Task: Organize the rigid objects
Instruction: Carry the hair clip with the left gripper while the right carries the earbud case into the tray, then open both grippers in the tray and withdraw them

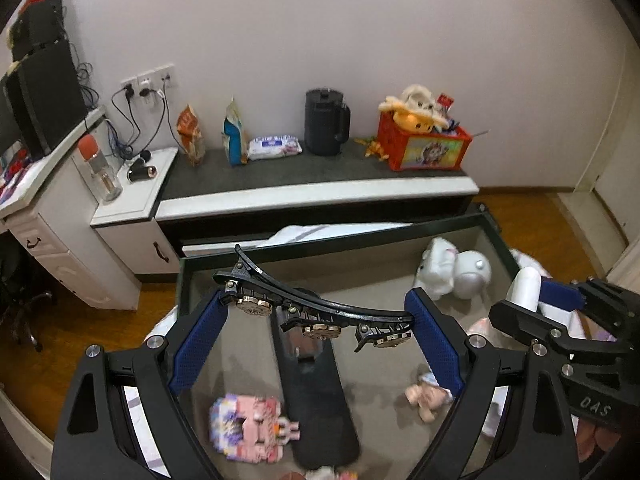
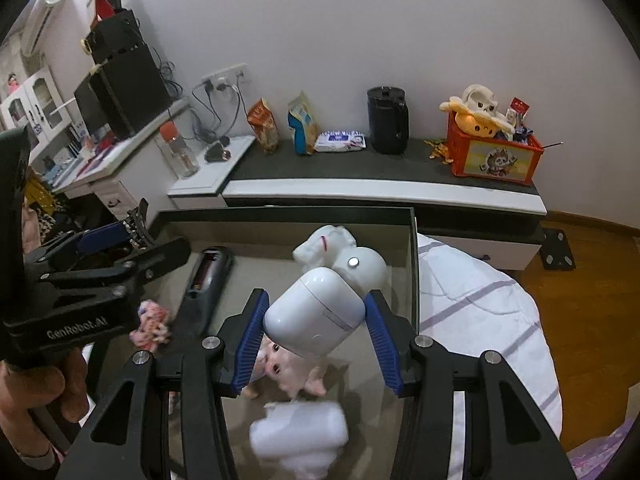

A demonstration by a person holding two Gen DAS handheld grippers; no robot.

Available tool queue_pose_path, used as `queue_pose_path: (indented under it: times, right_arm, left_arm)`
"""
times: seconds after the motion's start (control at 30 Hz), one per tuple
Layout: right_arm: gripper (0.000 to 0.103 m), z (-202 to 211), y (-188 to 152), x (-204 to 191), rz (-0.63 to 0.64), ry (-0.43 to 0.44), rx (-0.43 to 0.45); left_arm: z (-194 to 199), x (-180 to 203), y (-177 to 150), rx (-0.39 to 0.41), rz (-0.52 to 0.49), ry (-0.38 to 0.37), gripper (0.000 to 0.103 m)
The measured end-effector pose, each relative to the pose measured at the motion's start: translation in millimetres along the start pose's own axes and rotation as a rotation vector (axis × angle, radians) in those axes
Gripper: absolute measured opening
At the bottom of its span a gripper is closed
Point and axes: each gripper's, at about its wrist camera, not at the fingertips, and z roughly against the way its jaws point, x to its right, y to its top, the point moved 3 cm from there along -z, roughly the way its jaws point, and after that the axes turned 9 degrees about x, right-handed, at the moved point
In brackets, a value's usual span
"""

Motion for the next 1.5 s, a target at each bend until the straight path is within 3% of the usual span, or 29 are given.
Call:
queue_pose_path:
  times: [0.4, 0.47, 0.57, 0.63, 1.0, 1.5]
  right_arm:
    - [0.053, -27.8, -5.6, 5.1, 0.024, -0.027, -0.038]
    - [0.070, -27.9, -6.2, 4.6, 0.036, -0.036, -0.043]
    - [0.082, -21.1, -5.7, 1.1, 0.052, -0.035, -0.022]
    - [0.082, -16.7, -4.2, 1.5, 0.047, -0.039, -0.013]
    - [0.082, 48.0, -21.7, -5.7, -0.014, -0.035, 0.059]
    - [0.082, 127.6, -90.5, -38.8, -0.066, 0.006, 0.089]
  left_arm:
    - [-28.1, 9.0, -11.6, -0.062, -0.032, 0.031, 0.094]
    - [-27.7, 9.0, -12.4, -0.064, -0.047, 0.057, 0.098]
    - [-22.6, 6.0, -15.1, -0.072, -0.026, 0.050, 0.101]
    - [-14.5, 3.6, -15.5, -0.063, -0.017, 0.050, 0.103]
    - [74.7, -1.2, -27.6, 0.071, 0.026, 0.027, 0.103]
    - [194.7, -2.5, -99.4, 0.164, 0.061, 0.028, 0.103]
